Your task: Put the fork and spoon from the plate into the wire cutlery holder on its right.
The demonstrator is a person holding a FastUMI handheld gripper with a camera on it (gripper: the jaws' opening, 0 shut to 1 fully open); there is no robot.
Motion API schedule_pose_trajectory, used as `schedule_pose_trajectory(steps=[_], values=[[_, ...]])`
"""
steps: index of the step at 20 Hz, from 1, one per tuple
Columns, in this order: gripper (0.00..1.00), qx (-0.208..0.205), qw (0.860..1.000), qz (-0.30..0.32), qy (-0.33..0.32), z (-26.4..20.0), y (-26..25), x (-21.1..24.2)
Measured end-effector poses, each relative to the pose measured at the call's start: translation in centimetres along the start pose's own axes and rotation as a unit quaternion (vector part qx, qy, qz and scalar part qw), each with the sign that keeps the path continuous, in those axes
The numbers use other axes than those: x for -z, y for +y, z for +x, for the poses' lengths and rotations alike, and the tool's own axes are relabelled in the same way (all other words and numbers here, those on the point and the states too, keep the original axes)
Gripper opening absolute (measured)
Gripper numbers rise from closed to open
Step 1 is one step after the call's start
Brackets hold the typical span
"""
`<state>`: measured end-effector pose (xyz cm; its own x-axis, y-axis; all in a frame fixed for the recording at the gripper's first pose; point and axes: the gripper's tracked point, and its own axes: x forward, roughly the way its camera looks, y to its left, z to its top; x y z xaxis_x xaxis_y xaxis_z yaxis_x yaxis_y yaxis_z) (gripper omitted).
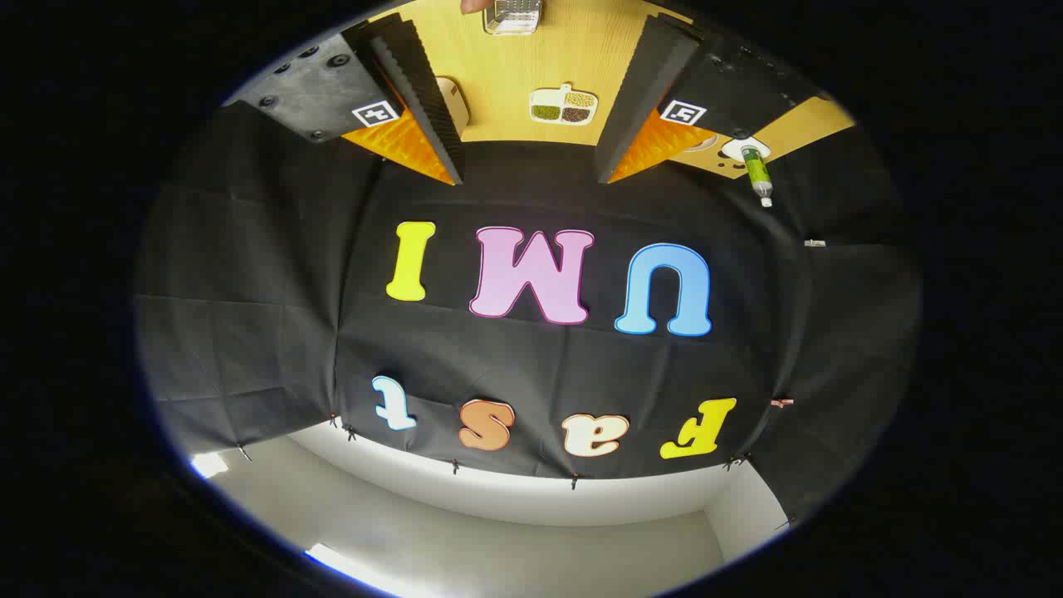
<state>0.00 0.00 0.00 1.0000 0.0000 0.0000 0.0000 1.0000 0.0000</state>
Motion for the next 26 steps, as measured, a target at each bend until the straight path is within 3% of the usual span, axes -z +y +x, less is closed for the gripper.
schedule_pose_trajectory(steps=[22, 25, 26], values=[[0.98, -0.002, 1.000, 0.002, 0.016, 0.4, 1.2, 1.0], [0.97, -0.025, 0.997, -0.007, 0.067, 0.6, 2.9, 3.0], [0.98, -0.049, 0.994, 0.003, 0.097, 0.3, 4.3, 4.0]])
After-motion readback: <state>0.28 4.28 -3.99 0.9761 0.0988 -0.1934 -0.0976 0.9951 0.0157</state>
